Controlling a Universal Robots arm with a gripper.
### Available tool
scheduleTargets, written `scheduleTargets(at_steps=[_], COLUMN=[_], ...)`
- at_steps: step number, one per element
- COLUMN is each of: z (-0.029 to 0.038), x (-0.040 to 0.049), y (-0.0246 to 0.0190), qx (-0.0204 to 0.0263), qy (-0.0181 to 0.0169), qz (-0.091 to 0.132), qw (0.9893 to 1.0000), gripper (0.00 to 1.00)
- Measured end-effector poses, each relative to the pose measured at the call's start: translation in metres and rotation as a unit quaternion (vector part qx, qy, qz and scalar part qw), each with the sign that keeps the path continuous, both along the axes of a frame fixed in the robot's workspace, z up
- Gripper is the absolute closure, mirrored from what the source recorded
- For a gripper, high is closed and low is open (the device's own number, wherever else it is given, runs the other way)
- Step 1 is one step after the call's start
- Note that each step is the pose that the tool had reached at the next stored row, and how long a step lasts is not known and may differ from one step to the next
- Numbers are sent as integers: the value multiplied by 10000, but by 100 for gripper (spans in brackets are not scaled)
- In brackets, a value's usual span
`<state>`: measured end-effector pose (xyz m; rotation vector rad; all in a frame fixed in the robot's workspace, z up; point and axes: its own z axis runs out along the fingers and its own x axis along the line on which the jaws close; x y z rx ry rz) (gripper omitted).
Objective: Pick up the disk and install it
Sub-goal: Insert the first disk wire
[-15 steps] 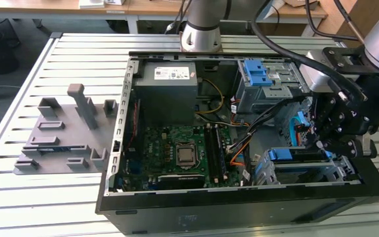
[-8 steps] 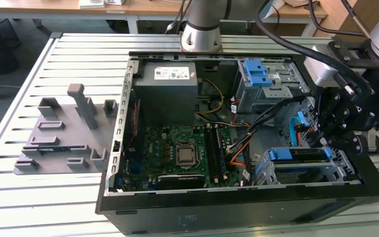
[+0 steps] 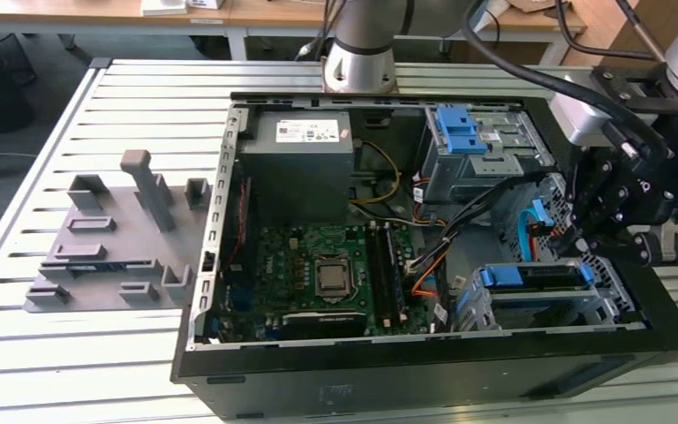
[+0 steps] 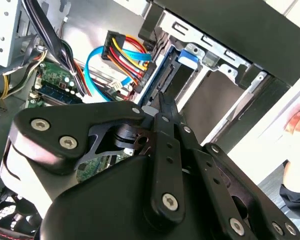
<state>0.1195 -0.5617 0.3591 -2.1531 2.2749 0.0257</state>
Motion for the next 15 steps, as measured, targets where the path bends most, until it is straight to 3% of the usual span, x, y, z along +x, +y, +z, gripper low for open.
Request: scheduleTargets(at_steps=[6,12,15], z=[0,0,-2], x=[33,42,43], y=[42,117,126], qx=[0,0,1], qy=[-1,-10,-23], qz=[0,0,1], qw=[10000,10000,10000], gripper=[89,89,89])
